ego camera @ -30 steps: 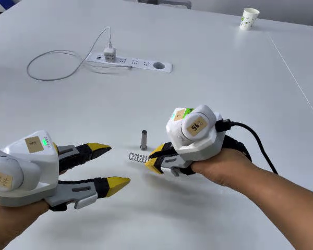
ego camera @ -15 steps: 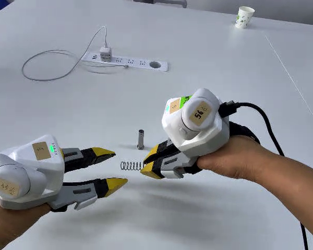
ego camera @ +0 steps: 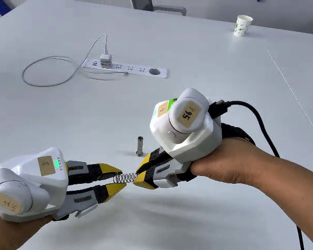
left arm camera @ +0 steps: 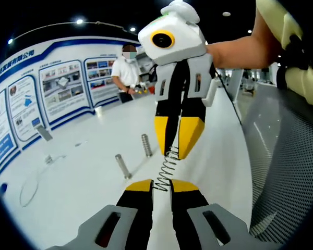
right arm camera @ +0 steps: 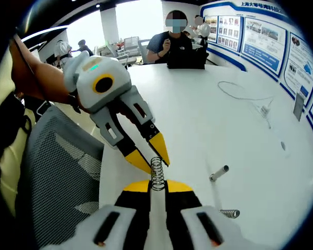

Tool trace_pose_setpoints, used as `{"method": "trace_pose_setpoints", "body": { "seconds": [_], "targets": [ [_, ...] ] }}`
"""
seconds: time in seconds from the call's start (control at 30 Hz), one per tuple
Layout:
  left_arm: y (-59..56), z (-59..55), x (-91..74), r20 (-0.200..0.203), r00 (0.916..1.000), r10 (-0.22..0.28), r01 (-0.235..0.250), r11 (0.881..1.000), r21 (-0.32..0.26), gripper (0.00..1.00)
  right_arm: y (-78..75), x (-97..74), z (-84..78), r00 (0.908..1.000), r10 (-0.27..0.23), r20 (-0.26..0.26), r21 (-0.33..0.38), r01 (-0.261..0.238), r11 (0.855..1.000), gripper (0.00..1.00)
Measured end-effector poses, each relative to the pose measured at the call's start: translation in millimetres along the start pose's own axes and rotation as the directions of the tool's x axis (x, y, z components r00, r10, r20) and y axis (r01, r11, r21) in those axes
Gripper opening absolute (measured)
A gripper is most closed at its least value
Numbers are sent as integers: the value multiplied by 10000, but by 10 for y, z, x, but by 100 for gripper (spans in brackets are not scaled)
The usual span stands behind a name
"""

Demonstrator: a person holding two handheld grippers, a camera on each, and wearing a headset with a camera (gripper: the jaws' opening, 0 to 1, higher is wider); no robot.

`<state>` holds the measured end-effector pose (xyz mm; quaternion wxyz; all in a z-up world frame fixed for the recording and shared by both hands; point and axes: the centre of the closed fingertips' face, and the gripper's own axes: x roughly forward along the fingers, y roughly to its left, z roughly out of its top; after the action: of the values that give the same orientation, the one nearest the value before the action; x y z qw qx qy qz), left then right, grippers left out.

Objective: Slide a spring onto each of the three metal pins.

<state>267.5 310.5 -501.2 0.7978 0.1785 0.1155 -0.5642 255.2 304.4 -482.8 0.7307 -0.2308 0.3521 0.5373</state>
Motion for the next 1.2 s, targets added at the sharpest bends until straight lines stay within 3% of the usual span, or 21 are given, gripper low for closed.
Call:
{"method": "trace_pose_setpoints", "body": {
  "seconds": [0.63, 0.97, 1.2],
  "targets": [
    [2, 40, 0, 264, 9996, 90, -75, 9985, -543, 11, 9, -32, 286, 9951, -386, 915, -449, 429, 9981, 11],
    [4, 118, 10, 687, 9976, 79, 15, 9907, -1358, 11, 13, -16, 466, 9857, -485, 1613, -684, 602, 9958, 12],
    [21, 173, -15, 1020, 9945, 226, -34, 9827, -1849, 10, 7, -5, 487, 9829, -557, 1754, -767, 701, 9946, 12]
  ]
}}
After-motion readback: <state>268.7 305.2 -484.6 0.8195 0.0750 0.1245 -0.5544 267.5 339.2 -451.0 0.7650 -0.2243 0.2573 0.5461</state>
